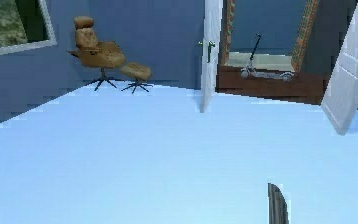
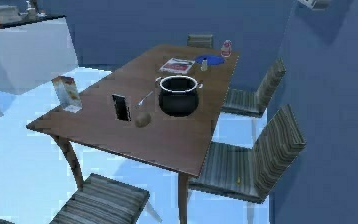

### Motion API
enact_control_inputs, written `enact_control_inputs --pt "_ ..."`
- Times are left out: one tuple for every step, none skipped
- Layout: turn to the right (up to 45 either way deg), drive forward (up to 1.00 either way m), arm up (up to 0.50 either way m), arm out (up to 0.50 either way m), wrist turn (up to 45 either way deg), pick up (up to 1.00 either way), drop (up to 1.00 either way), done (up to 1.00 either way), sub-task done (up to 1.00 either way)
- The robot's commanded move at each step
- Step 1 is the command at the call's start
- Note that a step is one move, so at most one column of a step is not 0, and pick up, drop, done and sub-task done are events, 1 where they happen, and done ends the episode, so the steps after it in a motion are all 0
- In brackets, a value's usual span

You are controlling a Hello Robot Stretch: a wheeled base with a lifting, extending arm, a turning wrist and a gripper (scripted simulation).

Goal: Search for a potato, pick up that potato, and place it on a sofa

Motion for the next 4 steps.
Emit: enact_control_inputs --pt "0.0 0.2 0.0 0.0 0.0 0.0 0.0 0.0 0.0" --pt "12.0 0.0 0.0 0.0 0.0 0.0 0.0 0.0 0.0" --pt "0.0 0.6 0.0 0.0 0.0 0.0 0.0 0.0 0.0" --pt "9.0 0.0 0.0 0.0 0.0 0.0 0.0 0.0 0.0"
